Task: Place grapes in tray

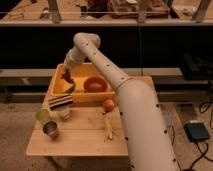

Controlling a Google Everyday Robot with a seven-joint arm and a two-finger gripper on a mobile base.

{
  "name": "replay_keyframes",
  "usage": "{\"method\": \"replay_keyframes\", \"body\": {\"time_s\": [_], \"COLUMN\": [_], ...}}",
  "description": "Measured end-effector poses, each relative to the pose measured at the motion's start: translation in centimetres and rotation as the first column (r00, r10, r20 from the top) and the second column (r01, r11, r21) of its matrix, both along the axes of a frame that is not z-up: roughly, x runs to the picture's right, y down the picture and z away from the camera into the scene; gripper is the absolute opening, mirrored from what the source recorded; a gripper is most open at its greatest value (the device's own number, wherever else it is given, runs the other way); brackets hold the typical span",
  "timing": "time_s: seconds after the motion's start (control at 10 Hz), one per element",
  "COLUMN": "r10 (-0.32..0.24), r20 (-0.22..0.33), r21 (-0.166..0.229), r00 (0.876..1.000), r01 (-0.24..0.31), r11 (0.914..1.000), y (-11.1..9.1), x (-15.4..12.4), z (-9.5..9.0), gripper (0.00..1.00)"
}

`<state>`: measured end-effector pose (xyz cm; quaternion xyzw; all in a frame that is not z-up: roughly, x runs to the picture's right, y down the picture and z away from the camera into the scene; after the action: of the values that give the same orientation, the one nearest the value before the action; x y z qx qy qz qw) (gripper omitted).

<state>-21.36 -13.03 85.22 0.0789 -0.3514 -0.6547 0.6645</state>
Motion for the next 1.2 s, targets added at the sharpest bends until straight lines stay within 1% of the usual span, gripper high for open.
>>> {"method": "replay_keyframes", "body": {"time_s": [0.2,0.3,0.4,0.5,0.7,1.0,1.2], "r10": [-0.009,-0.023,-0.043,-0.064,-0.075,-0.079,-0.083], "r20": [-0.008,-0.008,-0.001,0.005,0.008,0.015,0.019], "r21": [0.015,0.024,0.033,0.041,0.049,0.060,0.060], "r00": [1.000,1.000,0.999,0.998,0.997,0.997,0.996], "r01": [0.009,0.024,0.043,0.064,0.075,0.078,0.082], "r11": [0.9998,0.9994,0.9985,0.9971,0.9960,0.9952,0.9948], "y": [0.2,0.4,0.6,0.9,1.2,1.4,1.5], "x": [0.8,0.9,0.8,0.6,0.8,3.5,3.2], "z": [-0.4,-0.6,-0.9,-1.2,-1.6,-3.1,-3.2], "gripper": [0.63,0.72,0.78,0.80,0.80,0.80,0.80]}}
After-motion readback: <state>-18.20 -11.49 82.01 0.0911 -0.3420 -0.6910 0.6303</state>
